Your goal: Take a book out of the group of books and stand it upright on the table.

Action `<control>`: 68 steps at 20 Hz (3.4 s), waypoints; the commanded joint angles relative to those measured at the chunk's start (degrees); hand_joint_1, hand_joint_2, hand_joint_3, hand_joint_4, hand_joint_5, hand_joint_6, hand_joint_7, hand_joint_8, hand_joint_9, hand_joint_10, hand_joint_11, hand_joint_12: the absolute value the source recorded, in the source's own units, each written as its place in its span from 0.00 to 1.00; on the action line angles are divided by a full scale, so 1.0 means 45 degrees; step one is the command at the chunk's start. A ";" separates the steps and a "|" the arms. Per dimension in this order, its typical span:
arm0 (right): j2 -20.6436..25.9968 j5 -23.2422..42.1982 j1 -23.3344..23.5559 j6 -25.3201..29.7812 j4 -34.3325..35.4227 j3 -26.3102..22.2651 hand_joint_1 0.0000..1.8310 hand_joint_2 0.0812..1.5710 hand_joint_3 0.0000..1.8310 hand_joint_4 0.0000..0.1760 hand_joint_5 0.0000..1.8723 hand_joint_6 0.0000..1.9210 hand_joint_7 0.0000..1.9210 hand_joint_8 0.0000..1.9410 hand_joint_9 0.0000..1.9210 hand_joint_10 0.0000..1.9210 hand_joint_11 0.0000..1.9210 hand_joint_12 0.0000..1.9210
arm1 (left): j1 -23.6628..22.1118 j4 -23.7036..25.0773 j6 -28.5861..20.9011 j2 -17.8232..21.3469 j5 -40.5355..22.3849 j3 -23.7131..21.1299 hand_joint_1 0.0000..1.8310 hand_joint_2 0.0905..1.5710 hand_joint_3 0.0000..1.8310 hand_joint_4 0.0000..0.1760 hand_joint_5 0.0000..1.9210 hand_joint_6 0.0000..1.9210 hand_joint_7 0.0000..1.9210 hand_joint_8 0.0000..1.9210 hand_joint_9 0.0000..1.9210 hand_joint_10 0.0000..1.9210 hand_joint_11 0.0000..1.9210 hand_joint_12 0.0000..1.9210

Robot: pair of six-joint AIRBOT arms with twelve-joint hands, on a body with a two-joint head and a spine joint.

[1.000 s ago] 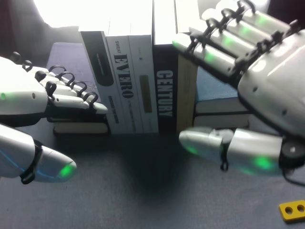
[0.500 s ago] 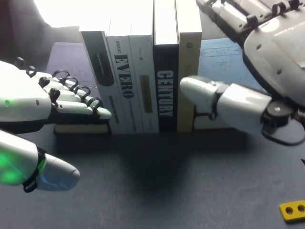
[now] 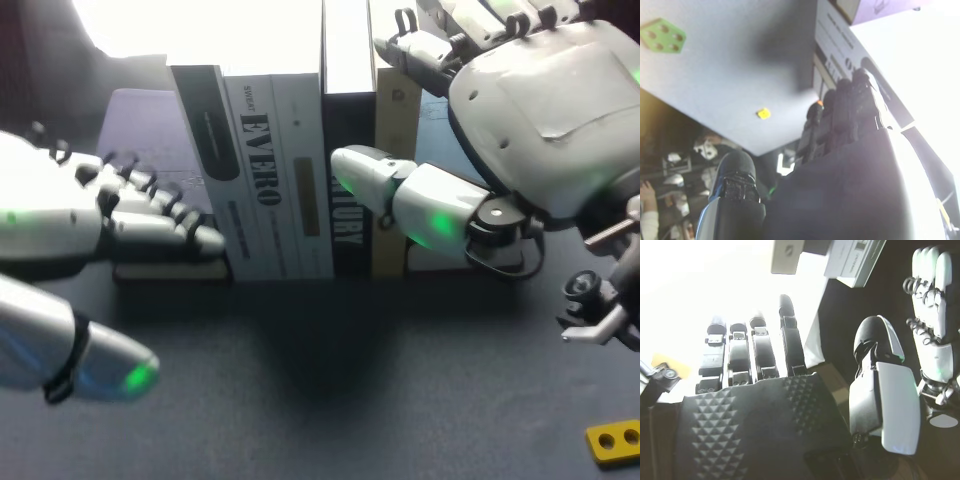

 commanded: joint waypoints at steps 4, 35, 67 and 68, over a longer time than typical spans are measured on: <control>-0.0525 0.1090 0.0264 0.0304 -0.1111 0.0522 0.00 0.72 0.00 0.24 0.27 0.01 0.06 0.00 0.02 0.00 0.00 0.09 | -0.0274 0.0108 0.0002 -0.0165 0.0854 0.0240 0.00 0.80 0.00 0.24 0.00 0.00 0.00 0.00 0.00 0.00 0.01 0.00; -0.2011 0.1504 0.0010 0.0221 -0.2365 0.1664 0.00 0.73 0.00 0.11 0.28 0.01 0.07 0.00 0.01 0.00 0.00 0.00 | -0.0578 0.0108 0.0002 -0.0285 0.0853 0.0297 0.00 0.80 0.00 0.17 0.00 0.00 0.01 0.00 0.00 0.00 0.00 0.08; 0.0260 0.0775 -0.2236 -0.1390 -0.1965 -0.1413 0.00 0.73 0.00 0.00 0.39 0.01 0.09 0.00 0.03 0.01 0.01 0.01 | -0.0576 0.0108 0.0002 -0.0283 0.0853 0.0169 0.00 0.80 0.00 0.21 0.00 0.00 0.01 0.00 0.00 0.00 0.00 0.00; 0.0364 0.0775 -0.2372 -0.1514 -0.1966 -0.1619 0.00 0.73 0.00 0.00 0.39 0.01 0.09 0.00 0.03 0.01 0.01 0.01 | -0.0573 0.0108 0.0002 -0.0283 0.0853 0.0166 0.00 0.80 0.00 0.21 0.00 0.00 0.01 0.00 0.00 0.00 0.00 0.00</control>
